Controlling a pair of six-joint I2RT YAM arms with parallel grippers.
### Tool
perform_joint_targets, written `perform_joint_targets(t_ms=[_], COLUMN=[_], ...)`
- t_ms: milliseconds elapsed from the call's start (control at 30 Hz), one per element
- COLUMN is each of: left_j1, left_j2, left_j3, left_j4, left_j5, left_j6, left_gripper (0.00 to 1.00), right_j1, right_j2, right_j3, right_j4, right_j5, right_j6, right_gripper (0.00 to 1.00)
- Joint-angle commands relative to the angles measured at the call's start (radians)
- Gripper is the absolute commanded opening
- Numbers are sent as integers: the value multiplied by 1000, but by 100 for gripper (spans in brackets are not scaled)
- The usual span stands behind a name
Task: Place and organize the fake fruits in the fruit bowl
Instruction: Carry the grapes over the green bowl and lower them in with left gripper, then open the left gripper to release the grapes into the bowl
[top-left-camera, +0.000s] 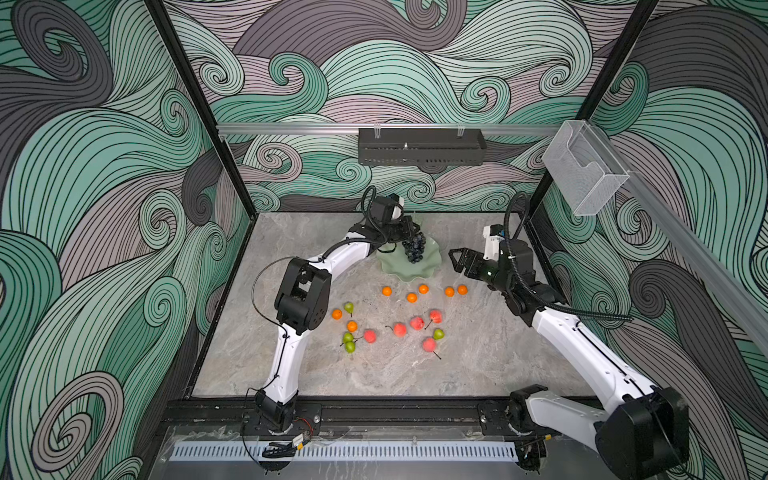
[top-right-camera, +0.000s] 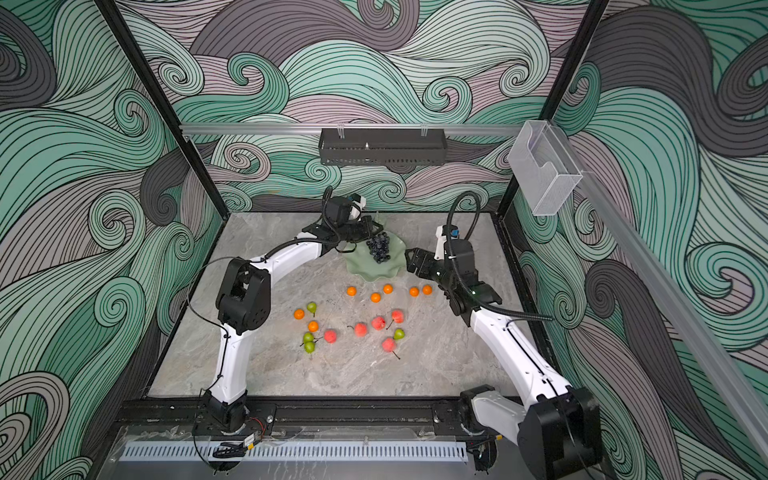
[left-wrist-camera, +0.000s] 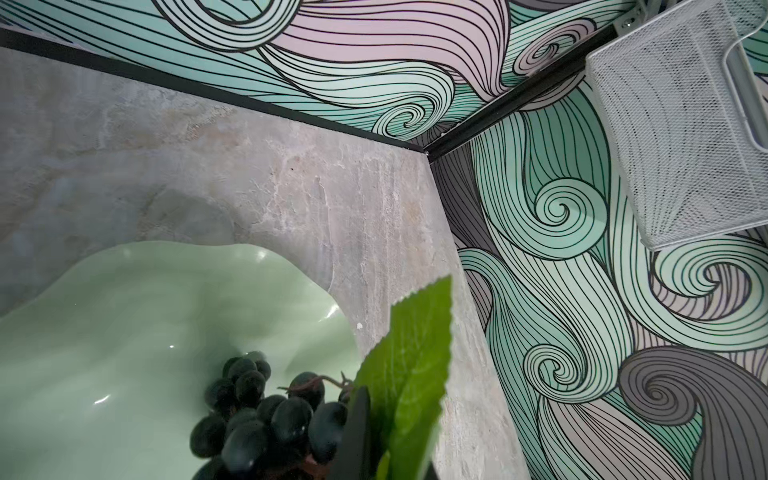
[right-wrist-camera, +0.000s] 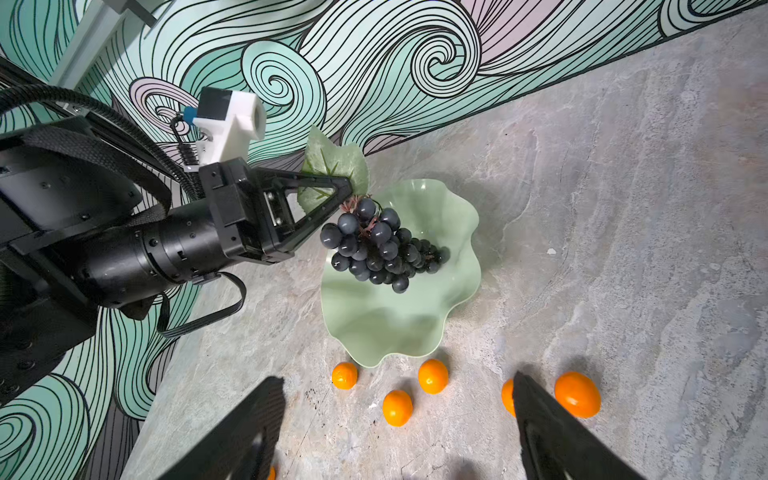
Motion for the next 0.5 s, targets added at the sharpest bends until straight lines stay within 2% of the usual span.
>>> perform_joint_targets(t_ms=[0, 467], left_j1=[3, 37], left_j2=[-33, -95], left_j3=[-19, -154], left_j4=[-27, -79], left_j5=[-74, -198], left_j6=[44, 51], left_gripper=[0, 0], right_j1=[-6, -6], right_j2=[11, 62], right_j3=[-12, 1], right_j4=[12, 18], right_j5=[-18, -58], right_j6=[6, 32], right_gripper=[87, 87])
